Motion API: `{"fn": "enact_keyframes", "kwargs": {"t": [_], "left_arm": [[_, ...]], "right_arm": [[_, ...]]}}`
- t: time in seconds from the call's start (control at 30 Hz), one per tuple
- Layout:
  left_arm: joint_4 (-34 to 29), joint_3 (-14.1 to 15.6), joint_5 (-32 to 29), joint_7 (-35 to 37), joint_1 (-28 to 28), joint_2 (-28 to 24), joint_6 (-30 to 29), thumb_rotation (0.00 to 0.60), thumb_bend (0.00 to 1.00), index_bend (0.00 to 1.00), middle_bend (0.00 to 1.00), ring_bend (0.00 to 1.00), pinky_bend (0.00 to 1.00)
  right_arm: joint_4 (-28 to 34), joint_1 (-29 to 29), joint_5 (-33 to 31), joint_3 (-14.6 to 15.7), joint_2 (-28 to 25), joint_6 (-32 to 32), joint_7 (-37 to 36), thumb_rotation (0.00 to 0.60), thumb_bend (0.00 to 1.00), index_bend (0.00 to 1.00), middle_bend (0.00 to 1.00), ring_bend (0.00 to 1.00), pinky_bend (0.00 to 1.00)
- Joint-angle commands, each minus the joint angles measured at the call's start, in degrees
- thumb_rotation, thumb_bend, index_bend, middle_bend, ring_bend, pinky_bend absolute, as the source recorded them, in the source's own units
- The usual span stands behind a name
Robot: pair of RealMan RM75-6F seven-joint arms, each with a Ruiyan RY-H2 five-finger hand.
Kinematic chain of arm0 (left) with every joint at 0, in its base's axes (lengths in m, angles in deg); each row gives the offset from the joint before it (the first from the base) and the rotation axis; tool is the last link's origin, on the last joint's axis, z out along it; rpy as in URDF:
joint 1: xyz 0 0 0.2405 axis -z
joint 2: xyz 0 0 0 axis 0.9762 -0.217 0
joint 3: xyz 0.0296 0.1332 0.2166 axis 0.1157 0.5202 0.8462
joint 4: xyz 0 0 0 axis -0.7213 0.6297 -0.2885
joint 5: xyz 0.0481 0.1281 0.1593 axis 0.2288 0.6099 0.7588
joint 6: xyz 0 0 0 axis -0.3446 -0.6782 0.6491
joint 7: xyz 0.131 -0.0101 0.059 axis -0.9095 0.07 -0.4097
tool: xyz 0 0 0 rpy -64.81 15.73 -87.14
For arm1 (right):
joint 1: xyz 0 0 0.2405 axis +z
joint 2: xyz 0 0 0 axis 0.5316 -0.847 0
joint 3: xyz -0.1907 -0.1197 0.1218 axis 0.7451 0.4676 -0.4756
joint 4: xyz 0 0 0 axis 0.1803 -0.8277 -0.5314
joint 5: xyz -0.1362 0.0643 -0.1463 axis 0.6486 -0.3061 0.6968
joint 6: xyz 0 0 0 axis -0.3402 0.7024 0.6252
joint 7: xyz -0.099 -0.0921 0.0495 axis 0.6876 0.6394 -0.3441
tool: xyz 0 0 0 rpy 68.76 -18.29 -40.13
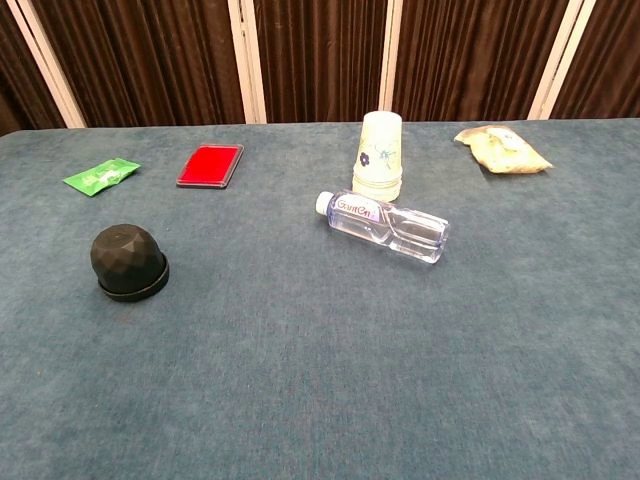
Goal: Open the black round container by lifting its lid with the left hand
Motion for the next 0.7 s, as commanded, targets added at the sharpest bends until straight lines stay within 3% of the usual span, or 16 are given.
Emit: {"fn": "enact_keyframes", "kwargs": {"t": [0.03,0.23,0.33,0.6,0.7], "left_arm": [[-0.07,0.18,-0.16,0.13,0.32,0.37,0.82,0.6,0.27,0.09,0.05,0.0,0.0],[-0.97,0.23,-0.85,-1.04,0.49,0.77,1.57,0.6,0.2,0.09,0.05,0.0,0.0],[-1.78,-0.35,-1.63,1.62,1.24,0.55,3.03,0.6,0.17,0.09,0.07,0.0,0.0],[-2.28,-4.97,-7.66,21.08,9.11,0.4,18.16,0.6,0.15,0.1,0.08,0.0,0.0],[-0.52,-6.82,-9.95,22.87,11.86,2.26,21.66,0.6,0.15,0.11,0.13,0.0,0.0]], "right_arm": [[-0.23,-0.35,0.27,0.19,-0.41,0.44,-0.75,0.6,0.19,0.0,0.0,0.0,0.01],[1.92,0.99,-0.94,-0.86,0.67,-1.24,1.75,0.6,0.18,0.0,0.0,0.0,0.01],[2.09,0.83,-1.38,-0.92,0.55,-1.26,1.64,0.6,0.18,0.0,0.0,0.0,0.01],[2.39,1.04,-1.4,-0.81,0.67,-1.8,1.71,0.6,0.19,0.0,0.0,0.0,0.01],[2.47,1.32,-1.38,-0.73,0.66,-2.37,1.71,0.6,0.18,0.0,0.0,0.0,0.01]]}}
